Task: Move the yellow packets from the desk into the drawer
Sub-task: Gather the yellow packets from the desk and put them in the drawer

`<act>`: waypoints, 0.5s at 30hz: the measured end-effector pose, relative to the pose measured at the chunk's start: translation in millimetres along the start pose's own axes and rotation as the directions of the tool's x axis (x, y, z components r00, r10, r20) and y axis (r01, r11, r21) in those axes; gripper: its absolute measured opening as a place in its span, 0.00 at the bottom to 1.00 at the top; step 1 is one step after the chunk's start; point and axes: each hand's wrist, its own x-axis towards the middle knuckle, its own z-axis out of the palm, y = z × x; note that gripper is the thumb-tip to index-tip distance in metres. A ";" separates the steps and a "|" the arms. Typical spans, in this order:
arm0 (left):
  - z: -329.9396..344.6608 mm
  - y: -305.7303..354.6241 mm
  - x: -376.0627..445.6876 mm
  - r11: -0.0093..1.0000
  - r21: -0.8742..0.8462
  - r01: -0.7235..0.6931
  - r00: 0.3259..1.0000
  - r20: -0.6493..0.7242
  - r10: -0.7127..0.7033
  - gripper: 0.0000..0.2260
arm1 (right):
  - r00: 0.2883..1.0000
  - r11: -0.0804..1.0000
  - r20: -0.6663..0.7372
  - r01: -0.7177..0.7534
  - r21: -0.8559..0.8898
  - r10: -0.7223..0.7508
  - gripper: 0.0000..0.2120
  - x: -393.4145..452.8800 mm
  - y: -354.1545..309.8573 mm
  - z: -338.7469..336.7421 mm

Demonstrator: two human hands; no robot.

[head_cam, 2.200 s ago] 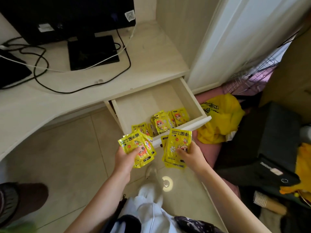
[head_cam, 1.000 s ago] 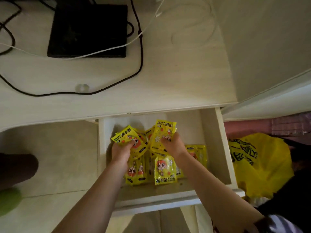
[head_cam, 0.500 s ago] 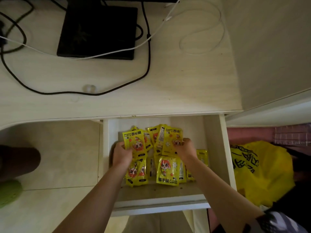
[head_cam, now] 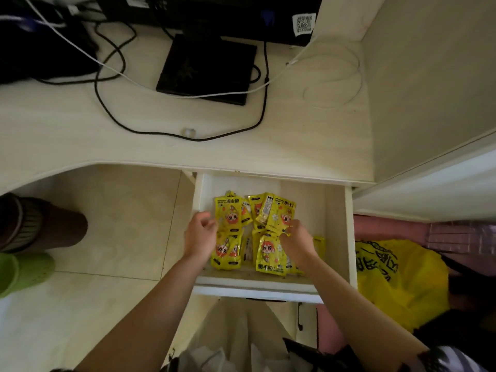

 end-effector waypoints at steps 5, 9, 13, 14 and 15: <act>-30.1 -14.7 -35.3 0.996 0.063 -0.065 0.993 -0.096 0.071 0.12 | 0.975 0.950 0.064 0.222 -0.218 -0.213 0.23 -35.0 -16.0 11.8; -58.3 -43.0 -64.3 0.992 0.110 -0.069 0.980 -0.179 0.088 0.12 | 0.927 0.840 0.177 0.375 -0.393 -0.332 0.21 -58.9 -35.1 33.8; -85.3 -75.3 -90.8 0.989 0.141 -0.037 0.962 -0.263 0.073 0.12 | 0.873 0.731 0.274 0.488 -0.477 -0.404 0.19 -80.1 -57.3 64.7; -92.0 -83.7 -97.0 0.989 0.145 -0.027 0.955 -0.289 0.068 0.12 | 0.857 0.703 0.300 0.515 -0.491 -0.418 0.19 -86.4 -63.5 73.4; -98.6 -92.3 -102.6 0.989 0.147 -0.009 0.949 -0.311 0.055 0.12 | 0.838 0.669 0.325 0.545 -0.505 -0.438 0.18 -92.1 -69.0 82.8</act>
